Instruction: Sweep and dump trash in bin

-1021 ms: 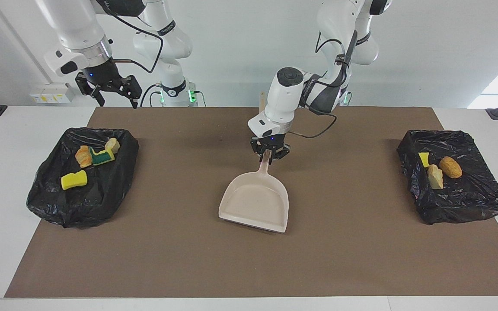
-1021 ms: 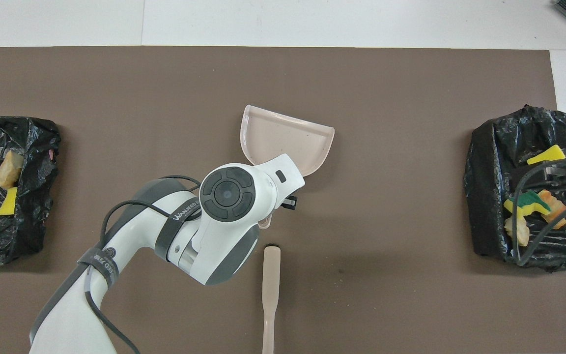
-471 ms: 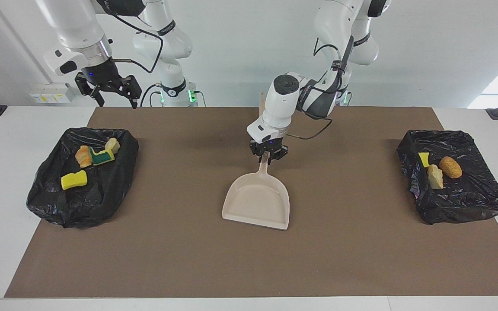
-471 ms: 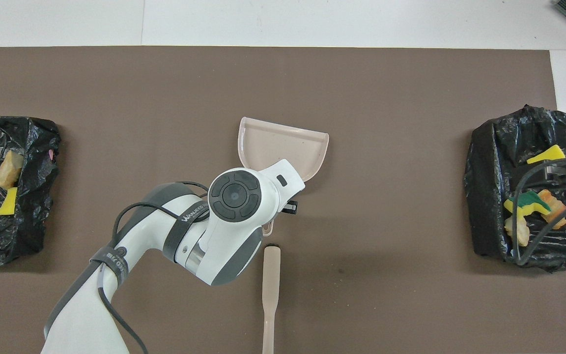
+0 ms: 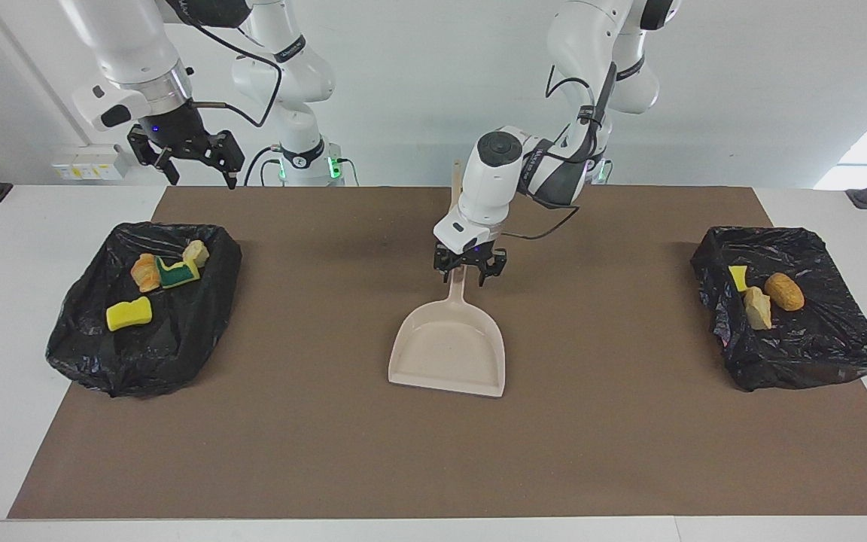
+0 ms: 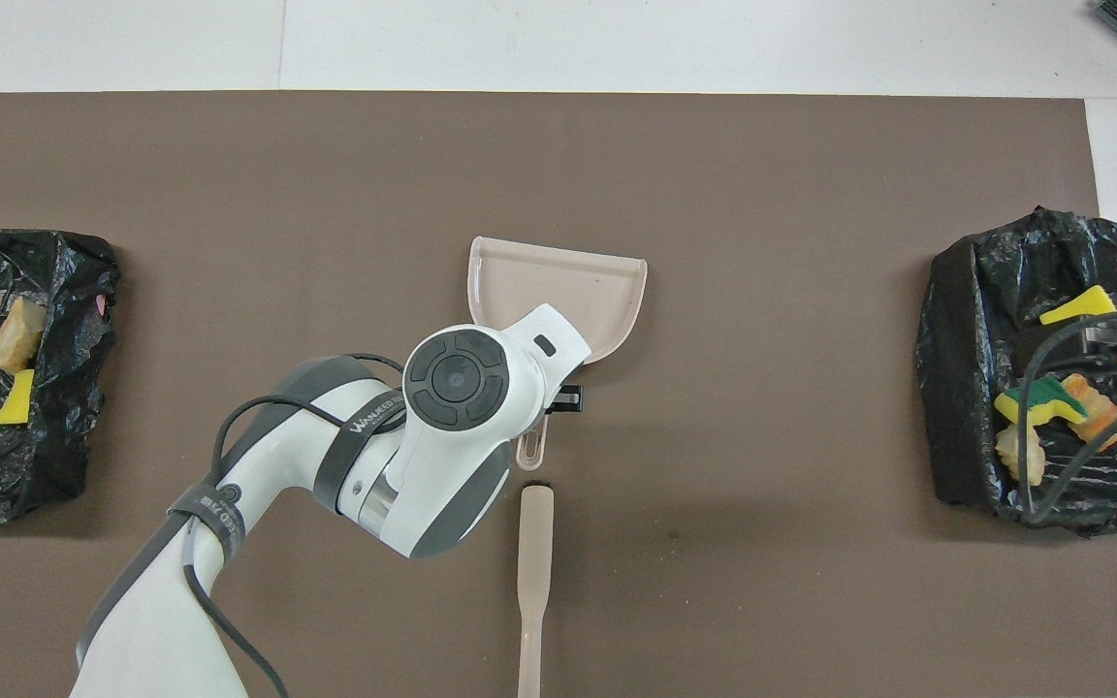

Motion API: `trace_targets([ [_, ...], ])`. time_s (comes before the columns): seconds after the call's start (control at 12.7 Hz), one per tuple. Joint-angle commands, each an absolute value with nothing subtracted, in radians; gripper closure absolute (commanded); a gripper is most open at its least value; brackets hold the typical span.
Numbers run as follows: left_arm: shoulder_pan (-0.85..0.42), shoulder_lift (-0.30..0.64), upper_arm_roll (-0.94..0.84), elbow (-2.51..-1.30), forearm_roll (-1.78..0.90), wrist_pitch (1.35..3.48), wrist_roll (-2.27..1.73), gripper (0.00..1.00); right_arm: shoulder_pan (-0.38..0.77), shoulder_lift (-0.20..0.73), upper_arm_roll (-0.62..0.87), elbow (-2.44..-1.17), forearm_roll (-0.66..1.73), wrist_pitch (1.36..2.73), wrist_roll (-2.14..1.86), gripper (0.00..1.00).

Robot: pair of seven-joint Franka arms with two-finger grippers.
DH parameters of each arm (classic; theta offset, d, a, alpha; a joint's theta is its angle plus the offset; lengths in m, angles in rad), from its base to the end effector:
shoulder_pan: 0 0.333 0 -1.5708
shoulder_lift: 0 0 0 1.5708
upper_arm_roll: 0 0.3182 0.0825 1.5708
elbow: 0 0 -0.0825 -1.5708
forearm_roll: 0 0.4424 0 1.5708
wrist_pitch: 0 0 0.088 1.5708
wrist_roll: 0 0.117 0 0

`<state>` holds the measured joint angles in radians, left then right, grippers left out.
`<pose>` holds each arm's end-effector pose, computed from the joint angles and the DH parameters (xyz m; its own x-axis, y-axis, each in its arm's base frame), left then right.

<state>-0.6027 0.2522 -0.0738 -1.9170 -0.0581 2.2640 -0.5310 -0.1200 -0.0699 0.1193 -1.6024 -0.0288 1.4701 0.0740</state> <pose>0.5222 -0.4198 0.3319 0.9934 -0.1045 0.0472 -0.1090 -0.9885 0.1047 0.5797 -0.0017 0.6331 0.9951 -0.0783 -0.0599 -0.0759 -0.9962 0.0416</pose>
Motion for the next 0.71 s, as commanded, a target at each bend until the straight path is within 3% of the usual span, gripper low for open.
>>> trace_targets([
  [0.0, -0.545, 0.200, -0.071, -1.914, -0.071, 2.169, -0.531, 0.00, -0.120, -0.048, 0.126, -1.555, -0.034, 1.437, 0.058, 0.00],
  [0.63, -0.272, -0.003, -0.067, -1.927, -0.071, 1.815, -0.232, 0.00, -0.061, -0.049, 0.075, -1.562, -0.017, 1.460, 0.066, 0.00],
])
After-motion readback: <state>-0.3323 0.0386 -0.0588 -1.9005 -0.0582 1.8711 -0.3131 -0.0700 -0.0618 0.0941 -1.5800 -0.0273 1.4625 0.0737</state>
